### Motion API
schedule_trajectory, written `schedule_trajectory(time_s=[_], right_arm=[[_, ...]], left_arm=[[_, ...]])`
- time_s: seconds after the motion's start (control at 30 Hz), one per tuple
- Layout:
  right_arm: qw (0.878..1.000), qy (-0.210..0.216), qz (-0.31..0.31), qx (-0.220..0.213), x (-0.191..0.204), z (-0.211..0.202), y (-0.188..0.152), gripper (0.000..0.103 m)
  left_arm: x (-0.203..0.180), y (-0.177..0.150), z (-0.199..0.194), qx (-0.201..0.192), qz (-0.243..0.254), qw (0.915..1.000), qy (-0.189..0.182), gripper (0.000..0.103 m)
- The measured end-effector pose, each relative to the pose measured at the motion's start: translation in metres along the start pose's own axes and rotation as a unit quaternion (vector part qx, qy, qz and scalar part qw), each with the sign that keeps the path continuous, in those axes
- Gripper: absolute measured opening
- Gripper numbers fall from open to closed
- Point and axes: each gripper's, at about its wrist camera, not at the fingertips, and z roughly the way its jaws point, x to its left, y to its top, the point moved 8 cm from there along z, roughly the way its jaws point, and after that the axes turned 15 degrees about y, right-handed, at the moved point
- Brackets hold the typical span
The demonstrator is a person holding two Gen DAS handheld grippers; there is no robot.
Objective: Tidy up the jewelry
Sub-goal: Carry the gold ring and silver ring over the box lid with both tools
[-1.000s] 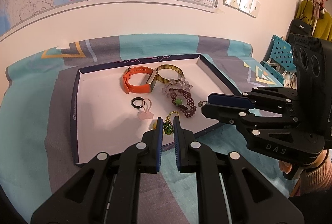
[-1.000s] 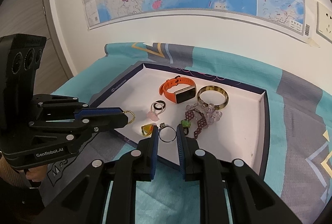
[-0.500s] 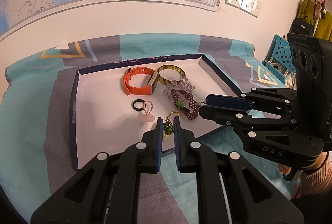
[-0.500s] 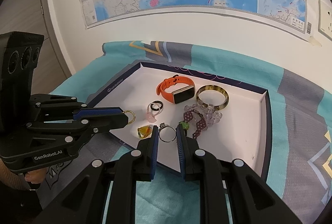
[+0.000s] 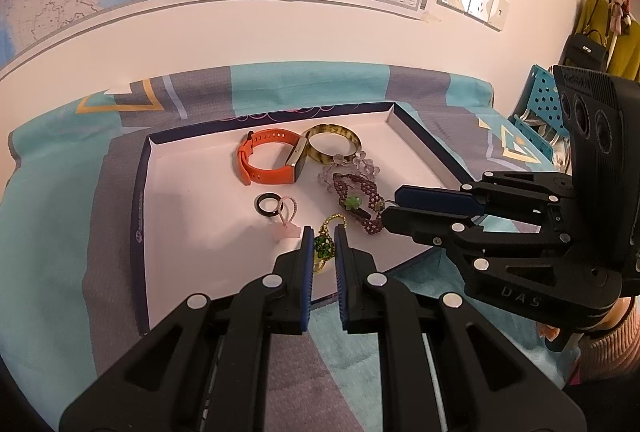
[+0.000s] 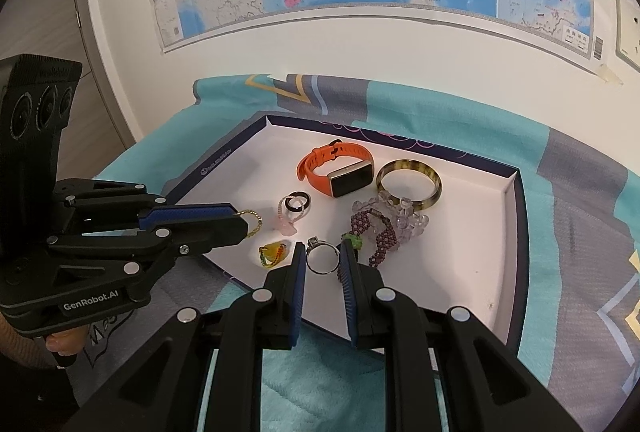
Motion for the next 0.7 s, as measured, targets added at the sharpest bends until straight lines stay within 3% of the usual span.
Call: schedule_trajectory(time_s=[0.7], right_arm=[[1.0, 0.001, 0.005, 0.012, -0.005, 0.008, 0.0, 0.016]], left_arm=[[0.001, 0.001, 0.011, 0.011, -0.002, 0.9999, 0.006, 0.011]])
